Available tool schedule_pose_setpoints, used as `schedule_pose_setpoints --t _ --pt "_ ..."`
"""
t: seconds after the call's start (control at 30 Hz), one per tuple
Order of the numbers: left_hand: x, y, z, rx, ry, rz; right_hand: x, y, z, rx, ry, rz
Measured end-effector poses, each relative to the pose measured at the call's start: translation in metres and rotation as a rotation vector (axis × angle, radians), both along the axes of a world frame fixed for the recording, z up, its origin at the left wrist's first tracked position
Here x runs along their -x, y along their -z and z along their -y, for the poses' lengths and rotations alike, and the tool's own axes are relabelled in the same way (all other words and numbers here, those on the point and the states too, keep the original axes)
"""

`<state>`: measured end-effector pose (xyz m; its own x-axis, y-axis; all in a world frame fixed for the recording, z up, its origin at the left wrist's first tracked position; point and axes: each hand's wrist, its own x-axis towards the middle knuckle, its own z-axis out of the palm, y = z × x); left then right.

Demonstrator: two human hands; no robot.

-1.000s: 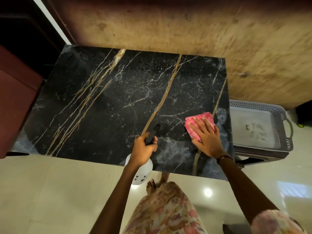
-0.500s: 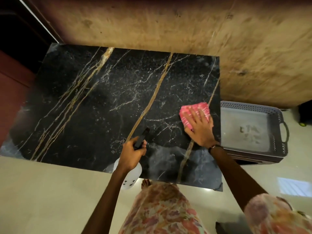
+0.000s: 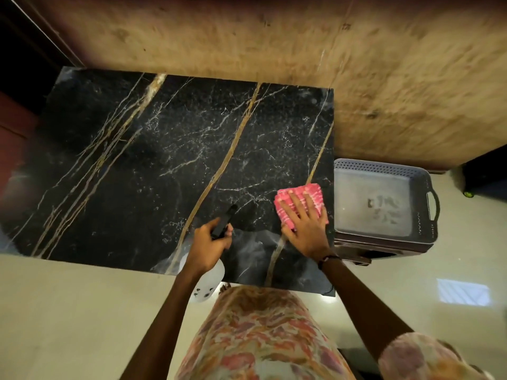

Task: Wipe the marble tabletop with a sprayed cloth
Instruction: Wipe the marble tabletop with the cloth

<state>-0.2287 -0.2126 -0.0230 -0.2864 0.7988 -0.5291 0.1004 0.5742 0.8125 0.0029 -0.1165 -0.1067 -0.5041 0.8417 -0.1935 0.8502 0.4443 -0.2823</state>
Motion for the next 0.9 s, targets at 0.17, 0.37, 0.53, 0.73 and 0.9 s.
schedule_pose_setpoints --t 0.17,0.37,0.53,0.73,0.9 --pt "-0.012 0.001 0.013 -0.017 -0.004 0.030 -0.014 0.009 0.086 -0.020 -0.331 -0.016" --pt "-0.022 -0.004 0.024 -0.011 -0.031 0.100 -0.088 0.005 0.087 -0.039 -0.254 0.057" --pt "-0.021 -0.008 0.035 -0.013 -0.007 0.112 -0.046 -0.004 0.039 0.004 0.042 0.049" --pt "-0.018 -0.009 0.048 -0.008 0.004 0.043 0.014 0.002 0.074 0.035 -0.254 -0.032" --pt "-0.014 -0.008 0.055 0.000 -0.013 -0.007 -0.023 0.011 0.104 -0.060 -0.579 -0.003"
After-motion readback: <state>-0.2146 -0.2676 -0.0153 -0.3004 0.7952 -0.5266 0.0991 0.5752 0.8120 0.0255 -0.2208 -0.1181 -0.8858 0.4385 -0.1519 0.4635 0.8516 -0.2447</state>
